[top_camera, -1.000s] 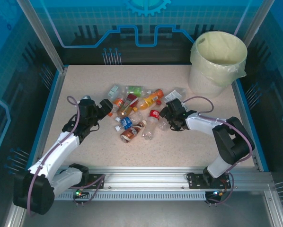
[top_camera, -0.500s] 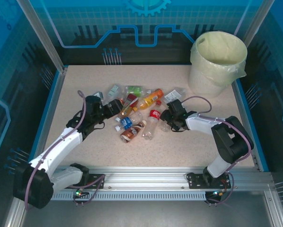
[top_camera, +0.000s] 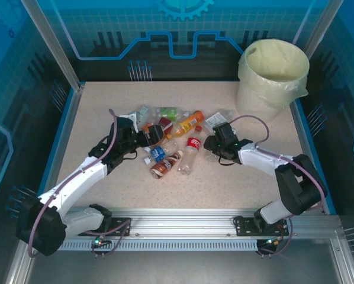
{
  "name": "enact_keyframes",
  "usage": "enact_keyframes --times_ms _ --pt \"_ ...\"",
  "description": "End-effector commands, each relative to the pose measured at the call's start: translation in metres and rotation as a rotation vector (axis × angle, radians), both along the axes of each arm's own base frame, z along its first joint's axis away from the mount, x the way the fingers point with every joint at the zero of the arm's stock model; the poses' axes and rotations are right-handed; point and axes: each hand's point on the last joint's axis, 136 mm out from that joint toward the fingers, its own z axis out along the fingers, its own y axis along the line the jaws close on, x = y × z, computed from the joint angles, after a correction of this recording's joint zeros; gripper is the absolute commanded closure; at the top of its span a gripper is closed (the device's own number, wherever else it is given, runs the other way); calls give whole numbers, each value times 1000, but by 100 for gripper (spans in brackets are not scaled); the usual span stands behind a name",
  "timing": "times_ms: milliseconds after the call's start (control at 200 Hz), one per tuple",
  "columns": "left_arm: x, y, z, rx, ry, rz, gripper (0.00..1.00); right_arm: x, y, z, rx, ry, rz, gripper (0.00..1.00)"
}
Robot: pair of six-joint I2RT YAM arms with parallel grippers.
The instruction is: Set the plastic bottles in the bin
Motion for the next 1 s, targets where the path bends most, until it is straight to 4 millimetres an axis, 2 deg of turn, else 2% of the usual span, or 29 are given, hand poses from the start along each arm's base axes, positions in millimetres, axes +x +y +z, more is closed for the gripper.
enact_keyframes --times_ms 0,170,345,520,530,550,835,995 --pt "7 6 18 23 -41 43 1 5 -11 27 -114 -93 29 44" --pt "8 10 16 25 -32 71 1 12 -19 64 -147 -205 14 46" --pt "7 18 15 38 -16 117 1 16 -25 111 -155 -338 17 47" --pt "5 23 13 61 -14 130 1 20 -40 155 -207 -475 12 49" --pt "4 23 13 61 -15 130 1 22 -39 167 -200 -500 9 49" --pt "5 24 13 63 -15 134 1 24 -41 175 -202 -518 7 49" --pt "4 30 17 57 -37 164 1 54 -81 254 -219 -706 -12 51" --pt "2 33 19 58 -43 174 1 76 -106 291 -286 -778 -17 51"
